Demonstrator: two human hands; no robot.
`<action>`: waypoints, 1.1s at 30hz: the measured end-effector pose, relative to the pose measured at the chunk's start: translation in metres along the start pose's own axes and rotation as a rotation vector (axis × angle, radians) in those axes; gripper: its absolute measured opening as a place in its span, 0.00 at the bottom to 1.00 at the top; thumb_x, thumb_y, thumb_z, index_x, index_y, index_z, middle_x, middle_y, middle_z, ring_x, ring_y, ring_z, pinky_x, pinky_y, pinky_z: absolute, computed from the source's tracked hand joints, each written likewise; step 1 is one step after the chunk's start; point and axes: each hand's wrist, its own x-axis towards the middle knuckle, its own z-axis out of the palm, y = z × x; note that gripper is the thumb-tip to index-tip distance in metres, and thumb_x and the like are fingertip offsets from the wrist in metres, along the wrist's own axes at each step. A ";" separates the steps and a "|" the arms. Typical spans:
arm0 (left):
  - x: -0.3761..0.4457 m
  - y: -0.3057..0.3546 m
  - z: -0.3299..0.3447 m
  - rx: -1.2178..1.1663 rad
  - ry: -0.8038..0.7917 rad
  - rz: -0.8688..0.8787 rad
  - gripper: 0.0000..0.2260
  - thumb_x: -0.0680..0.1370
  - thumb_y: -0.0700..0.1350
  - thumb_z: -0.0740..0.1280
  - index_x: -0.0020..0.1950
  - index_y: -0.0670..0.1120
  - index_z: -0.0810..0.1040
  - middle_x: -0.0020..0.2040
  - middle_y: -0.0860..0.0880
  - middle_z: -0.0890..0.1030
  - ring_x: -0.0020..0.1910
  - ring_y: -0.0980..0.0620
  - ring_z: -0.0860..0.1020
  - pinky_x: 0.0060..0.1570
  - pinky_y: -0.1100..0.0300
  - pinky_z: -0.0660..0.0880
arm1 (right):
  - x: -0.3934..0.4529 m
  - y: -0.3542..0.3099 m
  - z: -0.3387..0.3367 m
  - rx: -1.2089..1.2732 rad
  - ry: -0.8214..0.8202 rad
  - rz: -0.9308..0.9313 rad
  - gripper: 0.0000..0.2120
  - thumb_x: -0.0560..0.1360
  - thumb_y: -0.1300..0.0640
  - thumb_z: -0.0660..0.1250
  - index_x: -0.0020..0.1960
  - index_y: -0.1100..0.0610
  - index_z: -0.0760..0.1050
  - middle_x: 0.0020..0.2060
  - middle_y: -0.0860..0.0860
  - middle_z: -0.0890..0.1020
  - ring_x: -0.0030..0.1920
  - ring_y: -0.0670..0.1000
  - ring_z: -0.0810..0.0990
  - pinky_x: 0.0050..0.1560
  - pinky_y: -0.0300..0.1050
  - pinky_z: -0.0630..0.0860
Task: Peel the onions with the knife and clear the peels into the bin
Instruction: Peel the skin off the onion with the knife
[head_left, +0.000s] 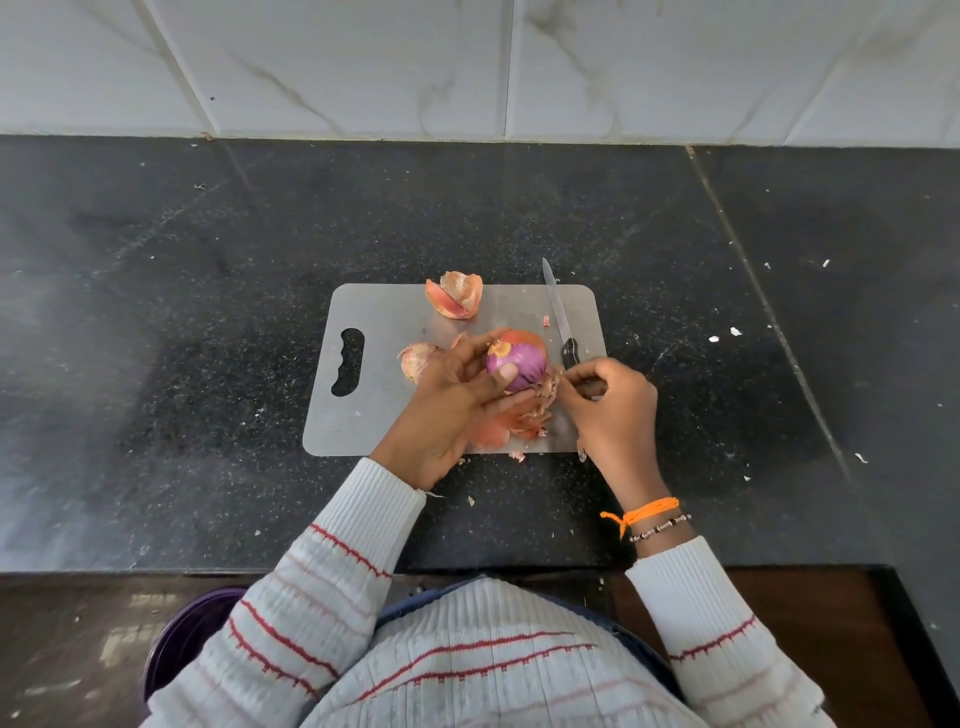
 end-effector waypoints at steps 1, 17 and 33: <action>0.000 0.001 0.000 -0.024 -0.015 -0.007 0.20 0.76 0.30 0.61 0.68 0.38 0.68 0.64 0.37 0.74 0.52 0.46 0.80 0.43 0.59 0.81 | 0.000 0.002 0.000 -0.005 -0.013 0.003 0.04 0.70 0.62 0.73 0.41 0.61 0.79 0.36 0.52 0.81 0.34 0.41 0.77 0.35 0.28 0.72; 0.008 -0.012 -0.002 0.330 0.071 0.090 0.21 0.70 0.33 0.71 0.61 0.46 0.76 0.62 0.42 0.76 0.61 0.43 0.76 0.57 0.51 0.77 | -0.002 -0.023 -0.008 0.068 -0.035 -0.131 0.06 0.72 0.60 0.71 0.48 0.58 0.82 0.42 0.48 0.83 0.43 0.42 0.81 0.45 0.31 0.77; 0.006 -0.010 0.001 0.655 0.063 0.167 0.22 0.70 0.32 0.72 0.61 0.45 0.76 0.57 0.50 0.78 0.57 0.51 0.77 0.56 0.58 0.77 | 0.007 -0.008 -0.008 -0.067 -0.011 -0.262 0.02 0.70 0.66 0.71 0.39 0.62 0.80 0.34 0.53 0.82 0.34 0.46 0.79 0.37 0.36 0.77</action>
